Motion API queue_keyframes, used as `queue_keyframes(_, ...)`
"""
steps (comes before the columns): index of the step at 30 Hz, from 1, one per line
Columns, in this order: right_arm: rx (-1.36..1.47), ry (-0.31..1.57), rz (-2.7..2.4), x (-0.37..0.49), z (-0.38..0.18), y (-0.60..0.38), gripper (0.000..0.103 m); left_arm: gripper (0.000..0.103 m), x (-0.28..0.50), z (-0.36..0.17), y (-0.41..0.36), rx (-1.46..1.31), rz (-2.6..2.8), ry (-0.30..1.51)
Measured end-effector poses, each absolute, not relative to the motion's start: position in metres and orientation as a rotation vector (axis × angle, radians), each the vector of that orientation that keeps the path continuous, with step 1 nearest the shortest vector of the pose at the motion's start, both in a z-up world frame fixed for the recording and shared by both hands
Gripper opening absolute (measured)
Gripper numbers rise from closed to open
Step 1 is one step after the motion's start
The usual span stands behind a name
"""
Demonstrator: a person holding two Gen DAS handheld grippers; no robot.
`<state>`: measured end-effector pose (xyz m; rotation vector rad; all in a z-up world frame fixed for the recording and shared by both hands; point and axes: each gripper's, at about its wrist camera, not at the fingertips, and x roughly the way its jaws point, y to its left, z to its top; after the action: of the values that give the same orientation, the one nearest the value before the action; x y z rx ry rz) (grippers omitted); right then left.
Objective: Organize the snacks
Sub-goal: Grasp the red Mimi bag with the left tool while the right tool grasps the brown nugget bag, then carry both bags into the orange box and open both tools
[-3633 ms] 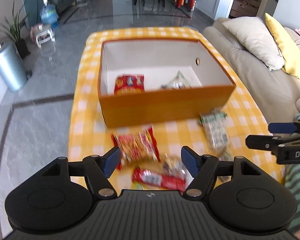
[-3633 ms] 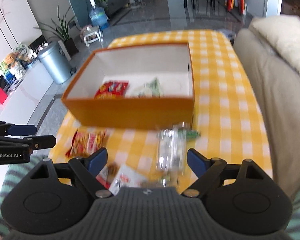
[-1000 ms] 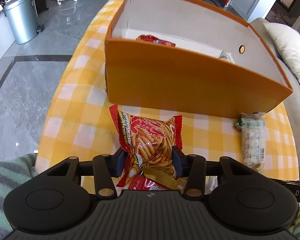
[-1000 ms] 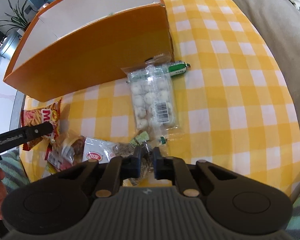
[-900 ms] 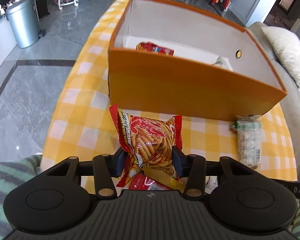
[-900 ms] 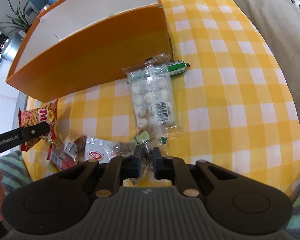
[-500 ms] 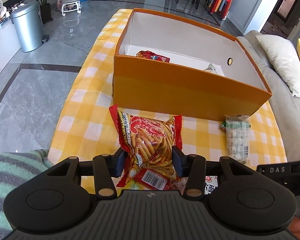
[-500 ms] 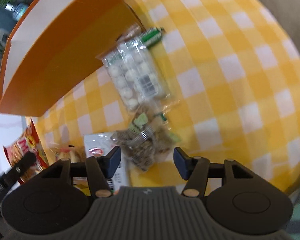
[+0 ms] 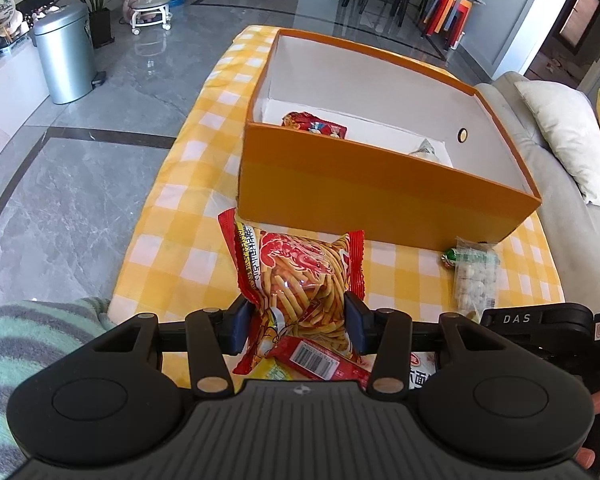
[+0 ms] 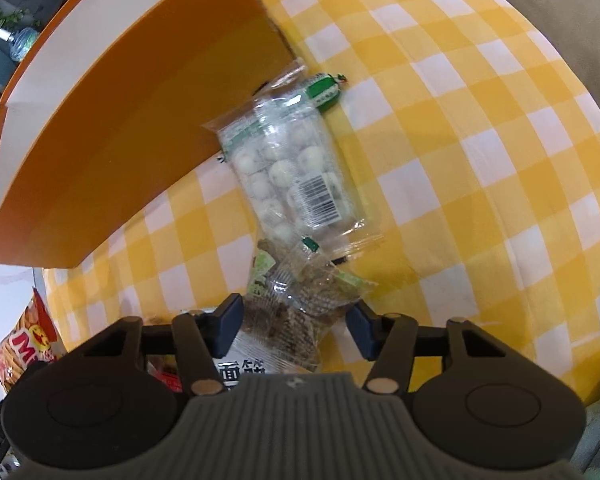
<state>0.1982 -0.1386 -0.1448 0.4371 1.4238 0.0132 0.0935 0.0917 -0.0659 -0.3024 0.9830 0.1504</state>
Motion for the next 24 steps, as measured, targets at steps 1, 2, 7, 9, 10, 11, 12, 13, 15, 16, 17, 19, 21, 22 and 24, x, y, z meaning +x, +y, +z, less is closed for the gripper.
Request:
queue_keyframes(1,0.437,1.420,0.018,0.197,-0.145,-0.137,0.048,0.054,0.093,-0.066,0.091,-0.302,0.148,0.986)
queue_keyframes(2,0.443,1.420,0.027,0.196,-0.145,-0.137,0.044,0.054,0.094,-0.066,0.091,-0.302,0.146,0.988)
queue_keyframes(7,0.418,1.408,0.072,0.195,-0.141,-0.136,0.036,0.054,0.092,-0.064,0.087,-0.294,0.139,0.987)
queue_keyframes(9,0.408,1.403,0.090,0.193,-0.140,-0.137,0.033,0.054,0.091,-0.062,0.085,-0.291,0.140,0.984)
queue_keyframes(10,0.405,1.404,0.097,0.193,-0.139,-0.137,0.030,0.054,0.091,-0.062,0.084,-0.291,0.142,0.982)
queue_keyframes(11,0.402,1.404,0.106,0.192,-0.137,-0.137,0.030,0.054,0.091,-0.061,0.084,-0.291,0.142,0.980)
queue_keyframes(12,0.397,1.400,0.118,0.190,-0.134,-0.137,0.030,0.054,0.091,-0.060,0.083,-0.291,0.141,0.978)
queue_keyframes(13,0.391,1.393,0.128,0.190,-0.133,-0.134,0.030,0.054,0.090,-0.058,0.083,-0.289,0.140,0.975)
queue_keyframes(15,0.372,1.371,0.152,0.184,-0.125,-0.134,0.030,0.054,0.088,-0.056,0.081,-0.287,0.138,0.969)
queue_keyframes(16,0.363,1.358,0.164,0.182,-0.120,-0.135,0.030,0.054,0.088,-0.054,0.080,-0.285,0.137,0.964)
queue_keyframes(17,0.354,1.343,0.175,0.181,-0.115,-0.135,0.030,0.054,0.087,-0.052,0.079,-0.284,0.138,0.958)
queue_keyframes(19,0.335,1.309,0.197,0.178,-0.108,-0.130,0.030,0.054,0.086,-0.047,0.078,-0.278,0.137,0.946)
queue_keyframes(21,0.317,1.273,0.224,0.175,-0.093,-0.133,0.030,0.054,0.086,-0.041,0.077,-0.271,0.136,0.933)
queue_keyframes(22,0.307,1.255,0.237,0.173,-0.086,-0.135,0.030,0.054,0.086,-0.037,0.077,-0.268,0.133,0.925)
queue_keyframes(24,0.278,1.214,0.264,0.169,-0.071,-0.137,0.030,0.054,0.086,-0.030,0.076,-0.268,0.130,0.906)
